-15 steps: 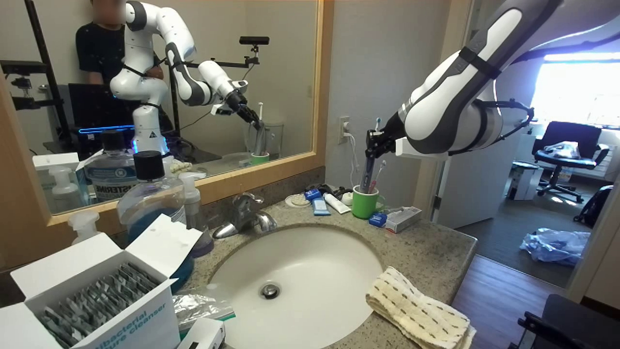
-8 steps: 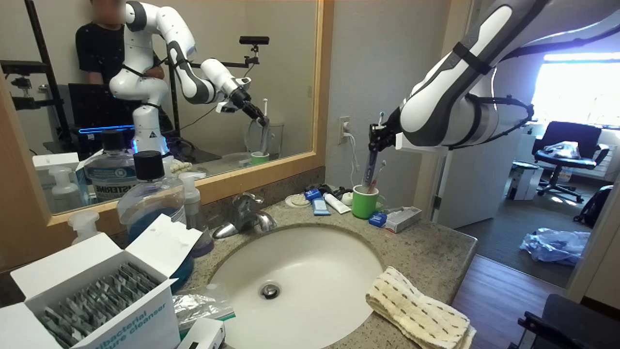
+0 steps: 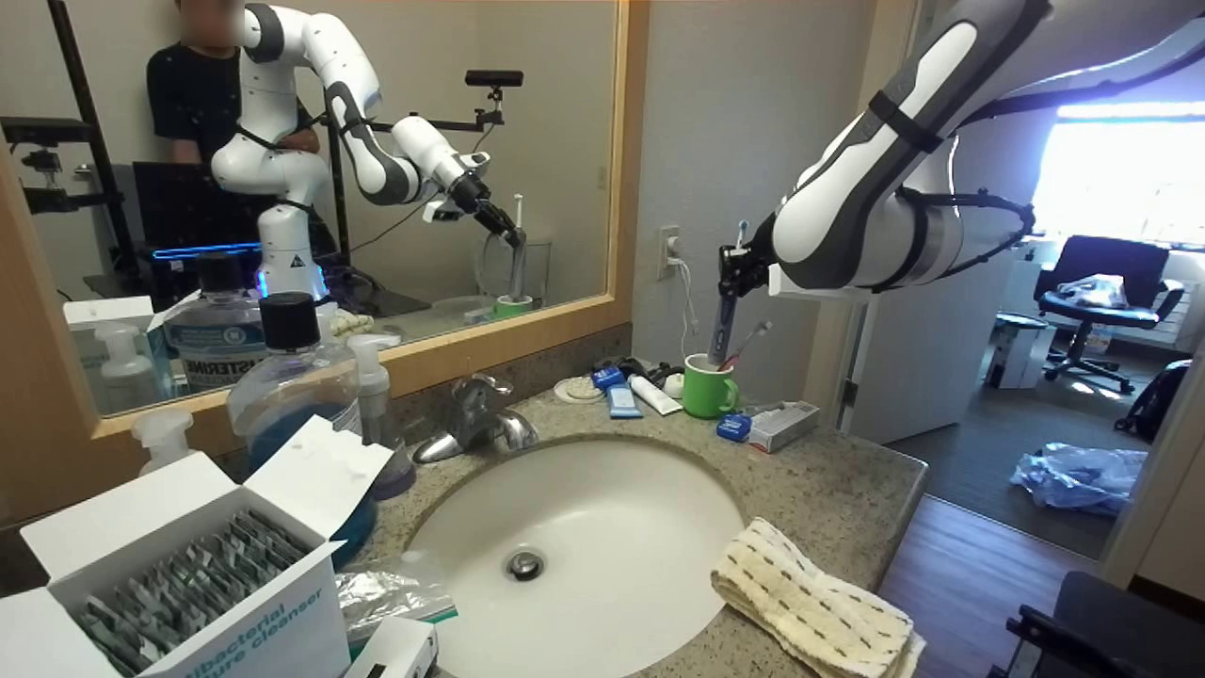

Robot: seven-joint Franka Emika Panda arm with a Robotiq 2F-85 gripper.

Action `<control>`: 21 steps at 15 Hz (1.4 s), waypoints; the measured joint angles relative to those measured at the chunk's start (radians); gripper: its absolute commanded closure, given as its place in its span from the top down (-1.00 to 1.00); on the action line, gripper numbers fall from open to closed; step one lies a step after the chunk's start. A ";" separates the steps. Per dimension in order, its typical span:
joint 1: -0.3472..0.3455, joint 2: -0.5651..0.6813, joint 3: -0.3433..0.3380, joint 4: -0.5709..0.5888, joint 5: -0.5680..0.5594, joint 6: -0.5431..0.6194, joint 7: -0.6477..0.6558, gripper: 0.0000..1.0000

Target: Pick up the electric toothbrush and put it in the light green cup.

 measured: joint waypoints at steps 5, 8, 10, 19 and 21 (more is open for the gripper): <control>0.041 0.011 -0.030 0.000 0.000 0.000 0.000 -0.85; 0.056 0.020 -0.038 0.000 0.000 0.000 0.000 -0.85; 0.066 0.028 -0.046 0.000 0.000 0.000 0.000 -0.85; 0.101 0.058 -0.078 0.003 0.000 0.000 0.000 -0.85; 0.111 0.061 -0.087 0.005 0.000 0.000 0.000 -0.85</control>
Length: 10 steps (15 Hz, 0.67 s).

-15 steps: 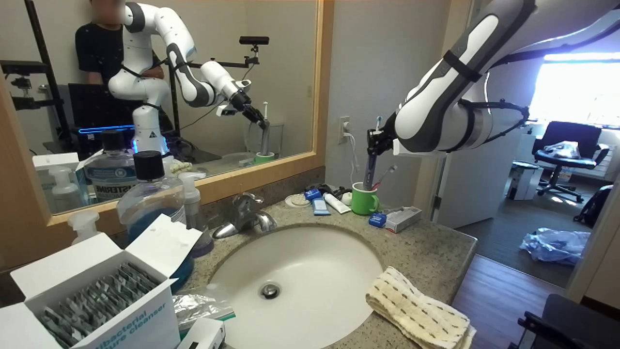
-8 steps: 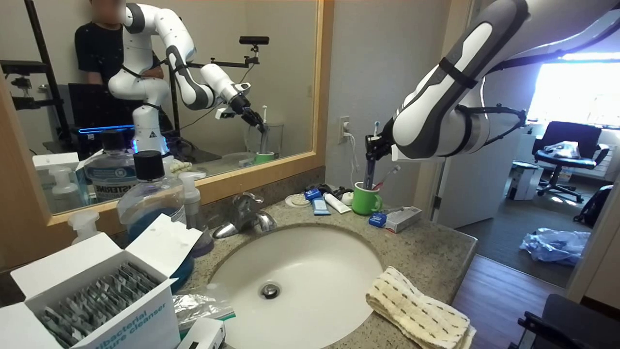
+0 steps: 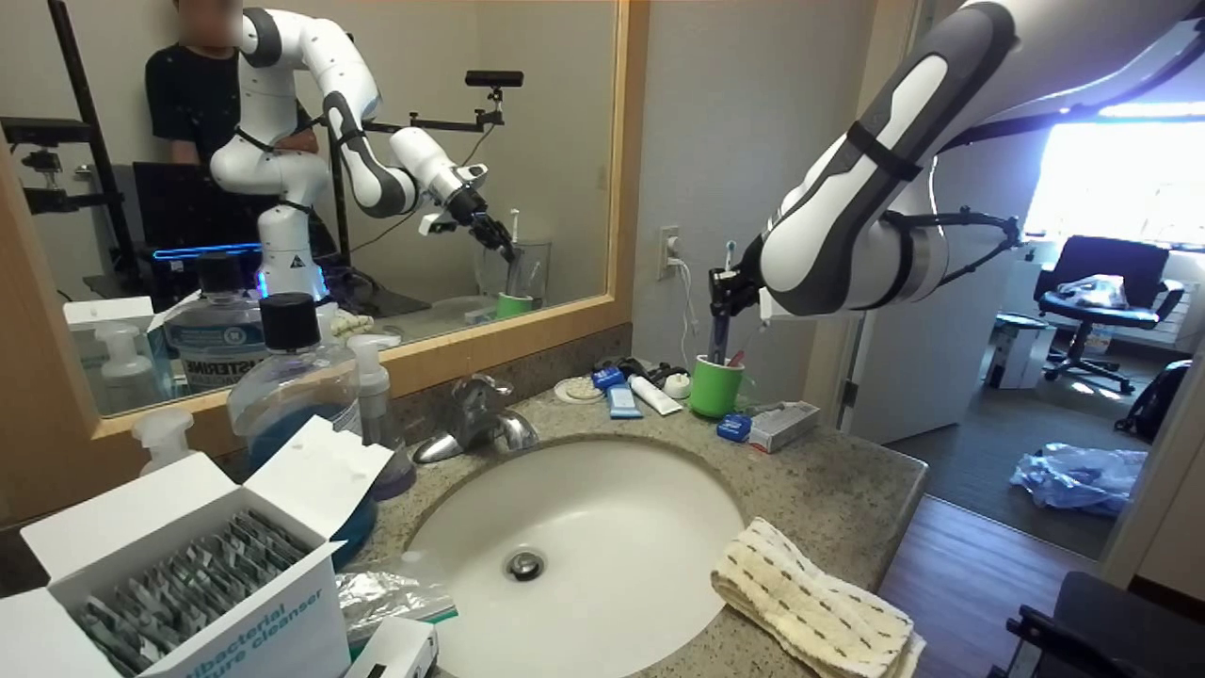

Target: Pick up the electric toothbrush and put it in the light green cup.

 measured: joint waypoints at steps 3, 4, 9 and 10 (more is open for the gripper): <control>0.022 0.004 -0.017 0.001 0.000 0.000 0.000 -0.85; 0.031 0.006 -0.024 0.001 0.000 0.000 0.000 -0.85; 0.074 0.021 -0.055 0.003 0.000 0.000 0.000 -0.85; 0.083 0.028 -0.062 0.004 0.000 0.000 0.000 -0.85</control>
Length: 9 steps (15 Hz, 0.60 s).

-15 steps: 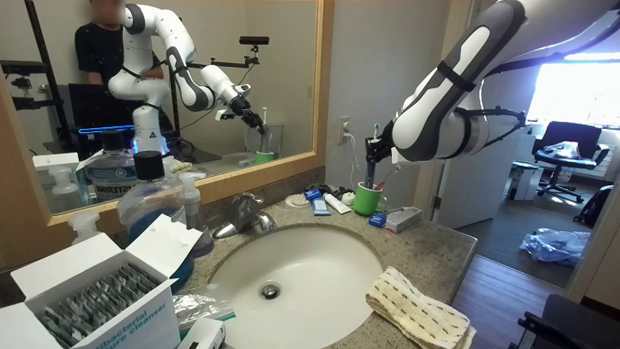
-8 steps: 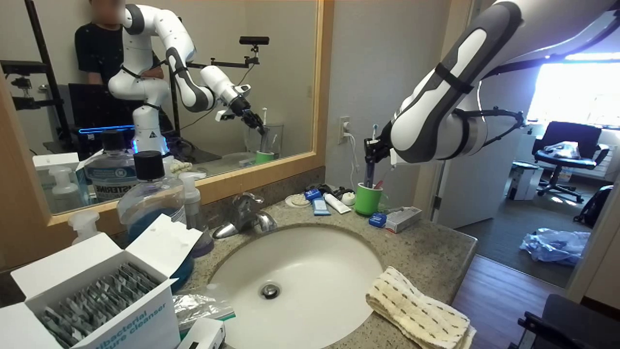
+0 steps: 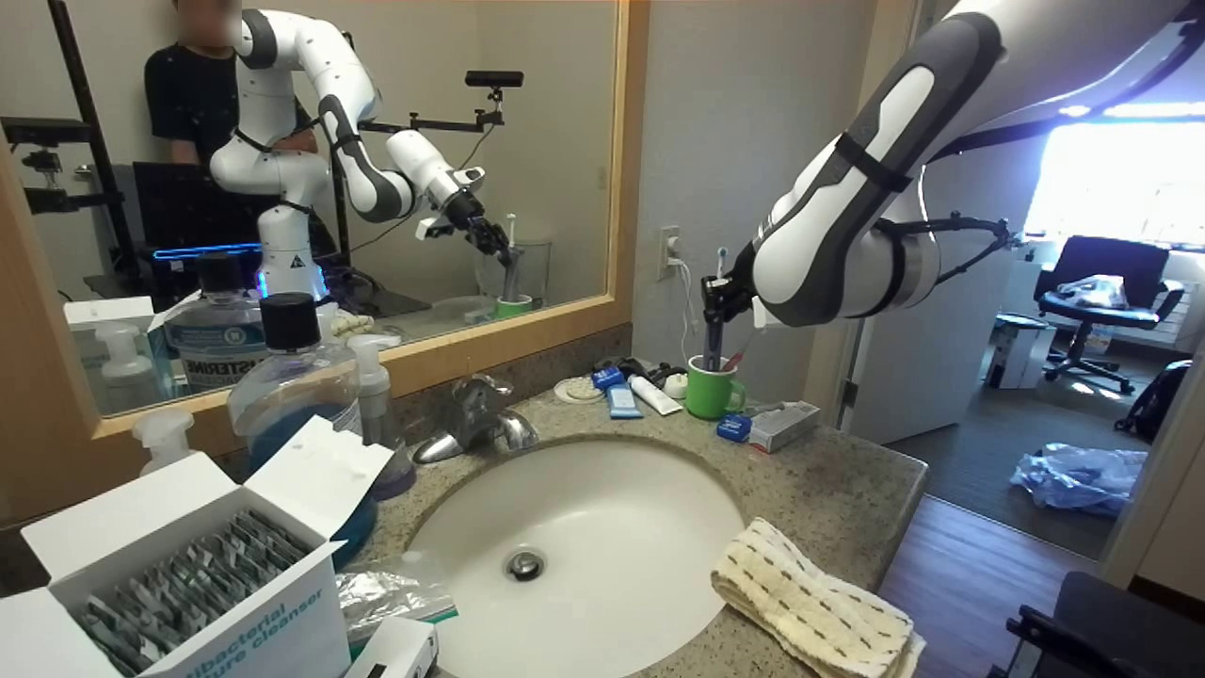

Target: Pick up the electric toothbrush and put it in the light green cup.

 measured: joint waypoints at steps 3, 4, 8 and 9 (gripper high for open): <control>0.029 0.024 -0.025 0.012 0.001 0.000 0.001 -0.85; 0.037 0.032 -0.031 0.016 0.001 0.000 0.001 -0.85; 0.058 0.063 -0.052 0.026 0.001 0.000 0.002 -0.85; 0.061 0.068 -0.056 0.028 0.001 0.000 0.003 -0.72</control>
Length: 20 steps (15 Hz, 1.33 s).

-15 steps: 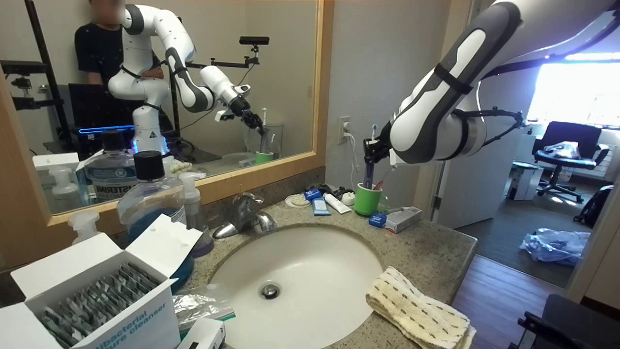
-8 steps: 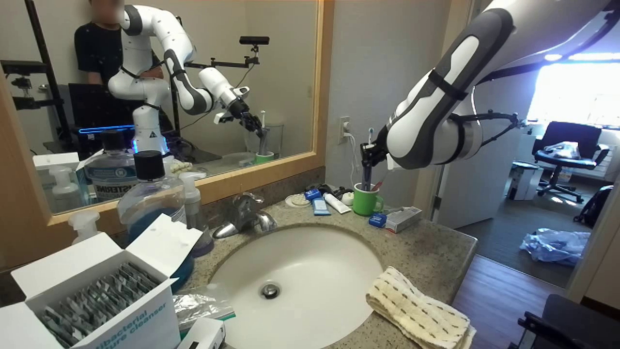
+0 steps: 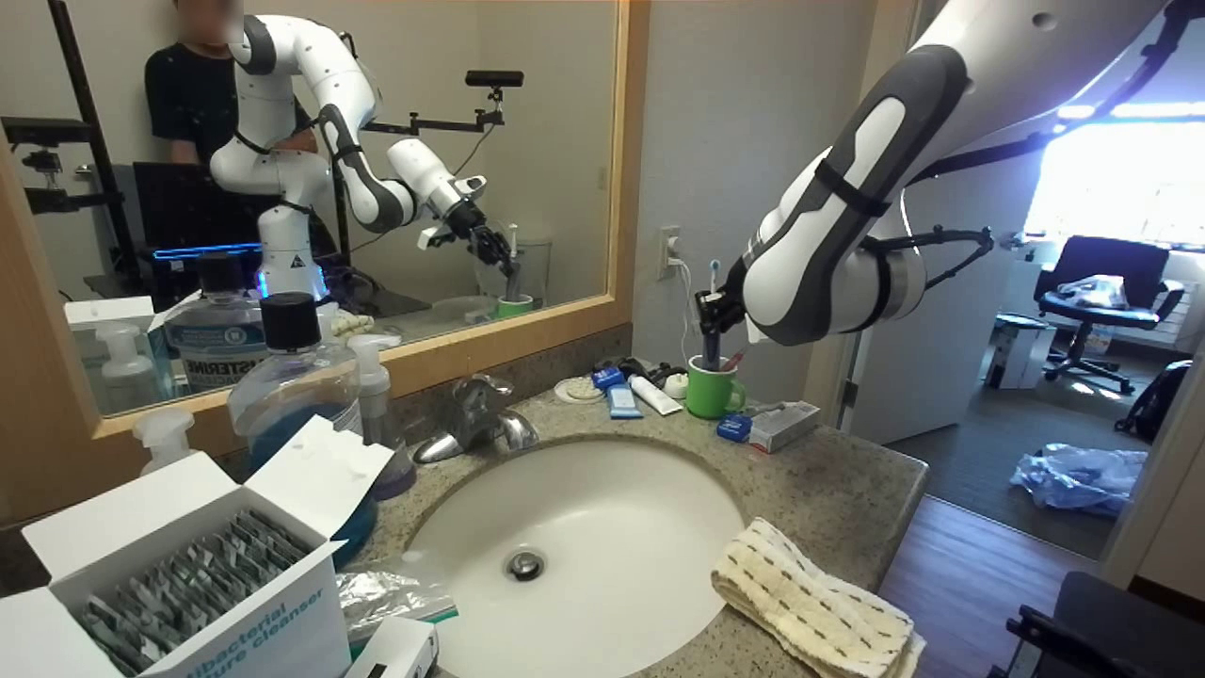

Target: Pick up the electric toothbrush and put it in the light green cup.

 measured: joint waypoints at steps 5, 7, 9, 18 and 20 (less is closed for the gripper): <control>0.001 0.009 -0.003 0.004 0.000 0.000 0.001 0.05; 0.001 0.007 -0.008 0.004 0.000 0.000 0.001 0.17; 0.001 0.003 -0.014 0.004 0.000 0.000 0.001 0.39; 0.019 -0.030 -0.055 -0.017 -0.002 0.000 -0.002 1.00; 0.025 -0.048 -0.057 -0.032 -0.005 0.000 -0.002 1.00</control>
